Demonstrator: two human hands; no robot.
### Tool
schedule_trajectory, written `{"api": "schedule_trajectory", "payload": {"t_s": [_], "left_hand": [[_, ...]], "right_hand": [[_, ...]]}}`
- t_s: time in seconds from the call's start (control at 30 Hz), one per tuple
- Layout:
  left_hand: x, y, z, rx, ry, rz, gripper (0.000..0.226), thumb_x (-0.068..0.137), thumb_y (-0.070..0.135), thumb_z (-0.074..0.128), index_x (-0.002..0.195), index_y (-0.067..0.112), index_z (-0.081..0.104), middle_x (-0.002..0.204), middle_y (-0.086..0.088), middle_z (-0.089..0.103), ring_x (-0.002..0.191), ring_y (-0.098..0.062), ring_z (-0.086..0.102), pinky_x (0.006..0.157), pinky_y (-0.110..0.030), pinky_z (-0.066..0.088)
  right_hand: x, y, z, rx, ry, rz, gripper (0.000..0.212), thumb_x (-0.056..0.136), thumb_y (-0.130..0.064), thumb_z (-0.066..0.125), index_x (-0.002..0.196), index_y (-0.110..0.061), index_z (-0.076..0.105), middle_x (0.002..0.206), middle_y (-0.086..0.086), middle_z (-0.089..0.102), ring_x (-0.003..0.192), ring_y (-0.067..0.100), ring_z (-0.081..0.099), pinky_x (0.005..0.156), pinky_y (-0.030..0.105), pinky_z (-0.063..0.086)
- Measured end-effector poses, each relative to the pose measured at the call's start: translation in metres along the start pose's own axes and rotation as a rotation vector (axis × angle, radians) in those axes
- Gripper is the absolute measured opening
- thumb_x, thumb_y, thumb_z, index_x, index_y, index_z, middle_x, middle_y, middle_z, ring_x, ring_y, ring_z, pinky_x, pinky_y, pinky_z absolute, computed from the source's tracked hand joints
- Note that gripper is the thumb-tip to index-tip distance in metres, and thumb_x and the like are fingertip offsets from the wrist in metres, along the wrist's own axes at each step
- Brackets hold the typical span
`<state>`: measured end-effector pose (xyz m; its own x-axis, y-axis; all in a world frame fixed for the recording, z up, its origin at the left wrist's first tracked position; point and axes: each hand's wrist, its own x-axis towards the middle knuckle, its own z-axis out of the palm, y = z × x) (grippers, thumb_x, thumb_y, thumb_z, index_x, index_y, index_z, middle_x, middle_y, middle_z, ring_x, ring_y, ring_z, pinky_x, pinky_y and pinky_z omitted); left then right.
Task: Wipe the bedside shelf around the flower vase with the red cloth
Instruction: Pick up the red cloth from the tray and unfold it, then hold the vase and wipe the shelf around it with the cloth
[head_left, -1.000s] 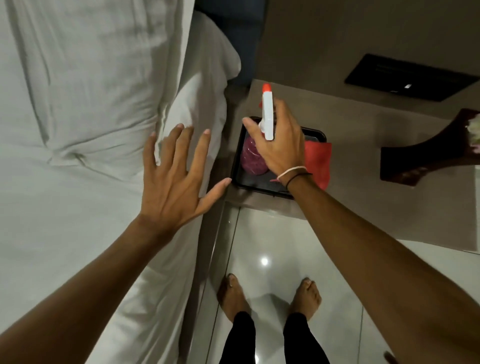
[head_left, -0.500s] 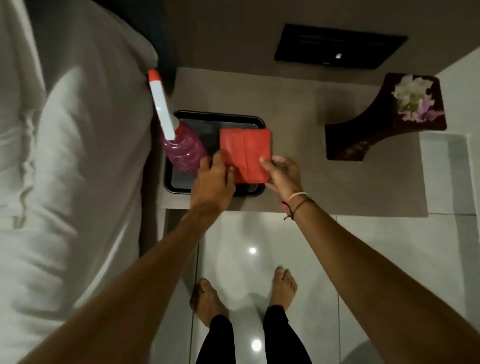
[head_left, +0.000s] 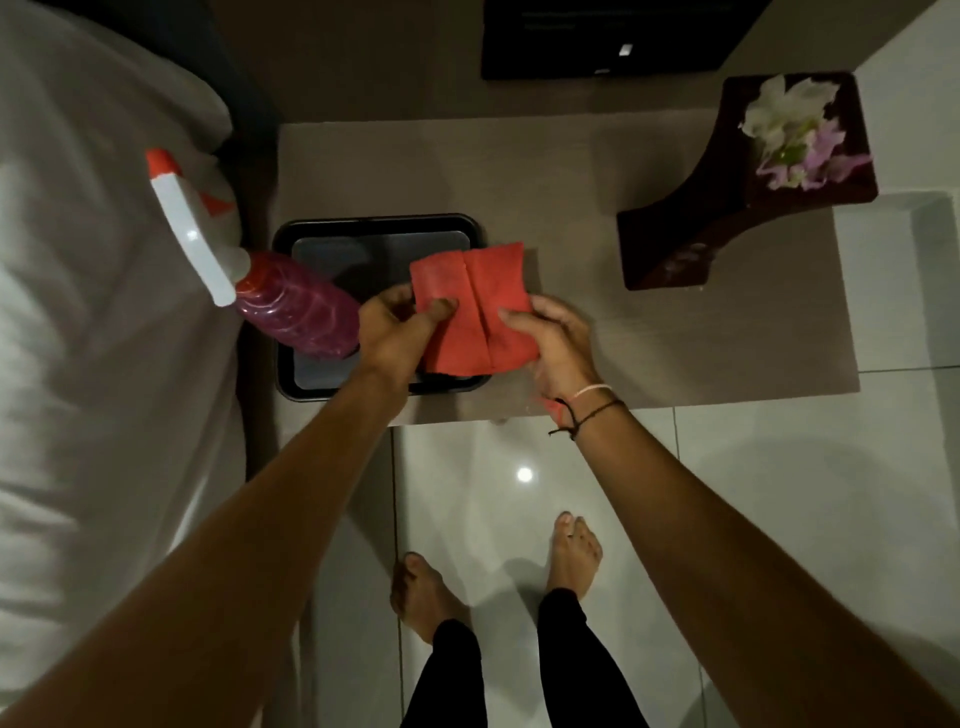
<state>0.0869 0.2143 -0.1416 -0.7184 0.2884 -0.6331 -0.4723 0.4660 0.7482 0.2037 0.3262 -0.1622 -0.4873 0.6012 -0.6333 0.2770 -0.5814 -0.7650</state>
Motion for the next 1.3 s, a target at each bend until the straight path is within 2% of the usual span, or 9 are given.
{"api": "schedule_trajectory", "payload": {"t_s": [0.13,0.27,0.4,0.53,0.77,0.93,1.07,1.17,1.3], "left_hand": [[-0.021,-0.001,0.01,-0.069,-0.289,0.079,0.046,0.086,0.001,0.076,0.13,0.009,0.064,0.118,-0.014,0.073,0.105,-0.027,0.074,0.084,-0.048,0.065],[-0.043,-0.005,0.039,-0.064,-0.398,0.051,0.057,0.073,0.005,0.084,0.124,0.016,0.06,0.13,-0.018,0.069,0.11,-0.03,0.072,0.079,-0.05,0.063],[-0.06,-0.001,0.064,-0.223,-0.467,-0.12,0.057,0.068,0.028,0.088,0.118,0.014,0.063,0.113,-0.007,0.077,0.093,-0.017,0.078,0.069,-0.033,0.063],[-0.067,0.002,0.071,-0.151,-0.622,-0.264,0.042,0.074,0.042,0.079,0.113,0.026,0.073,0.106,0.001,0.08,0.101,-0.019,0.078,0.08,-0.041,0.065],[-0.097,-0.004,0.113,-0.074,-0.686,-0.264,0.023,0.092,0.01,0.069,0.112,0.018,0.075,0.107,-0.003,0.083,0.095,-0.021,0.08,0.072,-0.033,0.066],[-0.113,-0.011,0.148,0.05,-0.712,-0.225,0.025,0.088,0.008,0.076,0.112,0.018,0.074,0.113,-0.003,0.082,0.106,-0.024,0.078,0.076,-0.032,0.065],[-0.127,0.005,0.163,0.506,-0.656,-0.045,0.017,0.081,0.026,0.085,0.09,0.029,0.07,0.085,0.008,0.078,0.073,-0.004,0.078,0.059,-0.023,0.059],[-0.136,0.035,0.153,0.915,-0.493,0.318,0.032,0.084,0.053,0.075,0.069,0.028,0.062,0.066,0.011,0.065,0.056,0.001,0.062,0.055,-0.016,0.045],[-0.135,0.104,0.148,1.062,-0.082,1.048,0.055,0.096,0.067,0.046,0.118,0.019,0.061,0.113,-0.008,0.064,0.093,-0.021,0.063,0.072,-0.028,0.046]], "right_hand": [[-0.029,-0.002,-0.038,0.288,-0.074,0.142,0.054,0.084,-0.012,0.065,0.135,0.003,0.055,0.145,0.028,0.056,0.136,0.051,0.051,0.114,0.072,0.037],[-0.056,-0.001,-0.084,0.447,-0.109,0.165,0.061,0.092,-0.013,0.055,0.149,0.003,0.041,0.155,0.029,0.046,0.144,0.048,0.044,0.119,0.063,0.037],[-0.068,-0.009,-0.124,0.477,-0.143,0.123,0.041,0.091,-0.003,0.051,0.132,-0.003,0.05,0.129,0.02,0.06,0.111,0.031,0.066,0.087,0.037,0.061],[-0.065,-0.023,-0.154,0.38,-0.173,0.183,0.026,0.096,-0.021,0.057,0.117,-0.012,0.071,0.102,0.005,0.078,0.087,0.016,0.076,0.075,0.027,0.065],[-0.076,-0.003,-0.188,0.869,-0.272,0.125,0.11,0.072,-0.089,0.055,0.152,-0.015,0.046,0.158,0.016,0.049,0.146,0.038,0.047,0.123,0.058,0.034],[-0.09,0.02,-0.192,1.002,-0.261,0.069,0.101,0.084,-0.08,0.044,0.158,-0.012,0.032,0.163,0.021,0.039,0.152,0.04,0.037,0.127,0.058,0.023],[-0.093,0.012,-0.197,0.838,-0.07,0.075,0.053,0.107,-0.042,0.039,0.146,-0.009,0.051,0.15,0.024,0.055,0.139,0.039,0.054,0.118,0.057,0.042],[-0.09,0.01,-0.202,0.805,-0.03,0.043,0.034,0.105,-0.029,0.049,0.136,-0.017,0.06,0.137,0.015,0.069,0.126,0.031,0.067,0.107,0.051,0.054],[-0.078,0.008,-0.205,0.807,0.054,0.001,0.045,0.097,-0.022,0.06,0.142,-0.022,0.055,0.143,0.014,0.065,0.13,0.033,0.064,0.098,0.045,0.061]]}}
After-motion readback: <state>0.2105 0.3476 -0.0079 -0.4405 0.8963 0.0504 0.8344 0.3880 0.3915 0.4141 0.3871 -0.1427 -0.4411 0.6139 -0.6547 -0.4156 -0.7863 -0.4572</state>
